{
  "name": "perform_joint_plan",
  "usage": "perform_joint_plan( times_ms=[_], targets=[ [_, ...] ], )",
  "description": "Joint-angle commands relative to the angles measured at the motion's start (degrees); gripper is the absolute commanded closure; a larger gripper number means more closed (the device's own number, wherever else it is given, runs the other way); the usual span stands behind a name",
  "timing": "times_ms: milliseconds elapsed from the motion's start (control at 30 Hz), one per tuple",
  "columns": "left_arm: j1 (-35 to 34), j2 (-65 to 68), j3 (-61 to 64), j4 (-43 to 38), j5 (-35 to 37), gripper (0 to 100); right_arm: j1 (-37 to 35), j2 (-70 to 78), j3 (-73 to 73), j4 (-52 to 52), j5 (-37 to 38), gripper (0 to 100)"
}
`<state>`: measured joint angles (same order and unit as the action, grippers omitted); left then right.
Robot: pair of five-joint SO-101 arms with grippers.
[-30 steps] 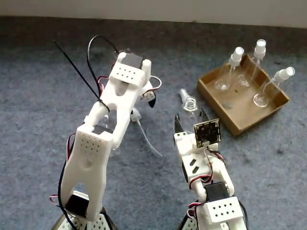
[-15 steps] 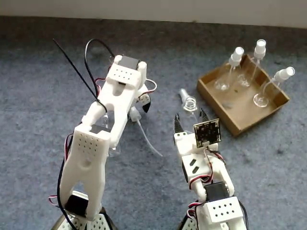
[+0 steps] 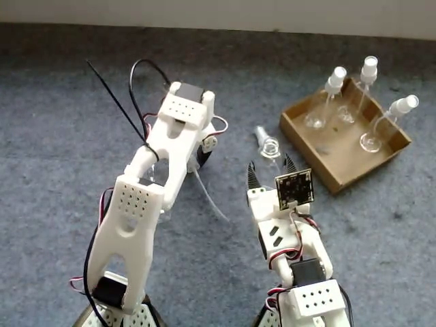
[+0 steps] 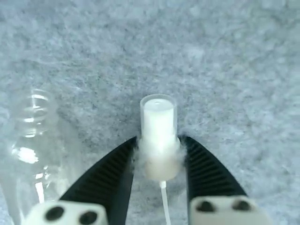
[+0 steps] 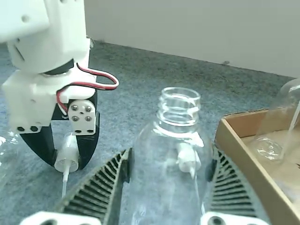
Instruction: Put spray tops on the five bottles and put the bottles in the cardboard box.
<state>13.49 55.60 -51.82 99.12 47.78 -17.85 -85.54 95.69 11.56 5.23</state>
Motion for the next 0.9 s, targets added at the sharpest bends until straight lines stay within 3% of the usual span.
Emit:
perform_joint_plan(
  times_ms=[0,133,367,667,867],
  targets=[
    [2.68,-3.74,-5.32,1.14,0.18,100,-0.84,-0.84,6.64,-1.01,-0.35,82.1],
    [2.68,-9.01,-5.05,1.32,-1.32,100,-0.84,-0.84,6.64,-1.27,-0.35,82.1],
    [1.45,-22.9,3.91,1.32,-17.23,100,-2.86,-0.84,6.64,-1.27,-0.35,82.0],
    [-0.13,-44.79,19.3,1.23,-19.52,100,-5.23,-0.75,6.64,-1.45,-0.35,82.0],
    [-1.89,-57.01,28.18,0.97,-29.27,100,-10.07,-0.84,6.64,-3.3,-0.26,82.0]
  ],
)
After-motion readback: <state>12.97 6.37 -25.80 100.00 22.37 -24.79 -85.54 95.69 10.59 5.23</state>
